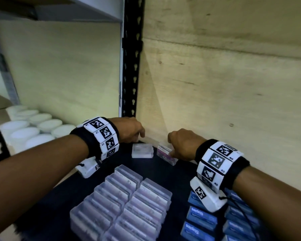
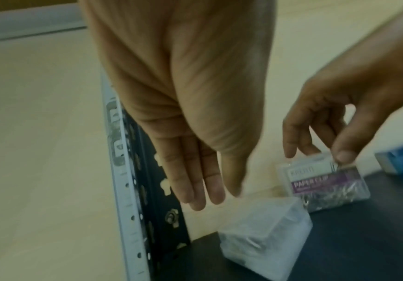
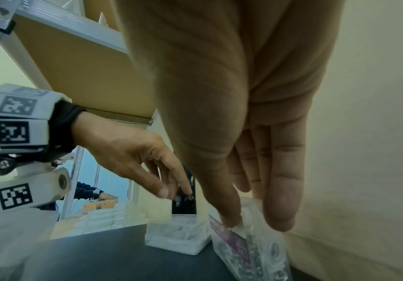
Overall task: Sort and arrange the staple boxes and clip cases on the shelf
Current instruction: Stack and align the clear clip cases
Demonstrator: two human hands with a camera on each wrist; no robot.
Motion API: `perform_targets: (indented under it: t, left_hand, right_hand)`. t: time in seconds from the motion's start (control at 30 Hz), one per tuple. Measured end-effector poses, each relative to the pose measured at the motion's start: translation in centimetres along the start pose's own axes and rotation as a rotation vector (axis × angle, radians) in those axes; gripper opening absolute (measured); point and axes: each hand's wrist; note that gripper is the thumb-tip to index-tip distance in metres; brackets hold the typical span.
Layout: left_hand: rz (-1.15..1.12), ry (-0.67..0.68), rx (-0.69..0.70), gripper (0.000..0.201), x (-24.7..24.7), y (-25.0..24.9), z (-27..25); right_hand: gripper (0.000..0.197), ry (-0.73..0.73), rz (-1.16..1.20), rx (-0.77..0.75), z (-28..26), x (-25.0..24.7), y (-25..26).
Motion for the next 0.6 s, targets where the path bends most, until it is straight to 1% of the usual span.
perform_targets:
  t: [0.1, 0.17, 0.33, 0.43, 0.6]
  left_hand:
    - [0.03, 0.064, 0.026, 0.029, 0.2, -0.8, -0.3]
    - [0.011, 0.094, -0.006, 0.031, 0.4, -1.3, -0.5]
    - [0.013, 0.135, -0.027, 0.048, 0.7, -1.9, 0.0]
    - [0.007, 0.143, -0.04, 0.052, 0.7, -1.6, 0.4]
    - [-0.005, 0.137, -0.026, 0.051, 1.0, -1.3, 1.2]
  right_hand:
    - [0.04, -0.002, -0.006, -0.022, -0.6, 0.0, 0.5]
    - [0.037, -0.002, -0.011, -0.032, -0.9, -0.2, 0.7]
    - [0.041, 0.013, -0.011, -0.037, -1.2, -0.2, 0.6]
    - [0.044, 0.027, -0.016, -0.033, -1.0, -0.1, 0.3]
    - [0.044, 0.027, -0.019, -0.031, -0.3, 0.4, -0.1]
Point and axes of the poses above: each hand's wrist, its own z-axis towards the middle knuckle, its own x-axis out of the palm, y = z × x, and after that the axes turned 11 degrees about -y, right-handed
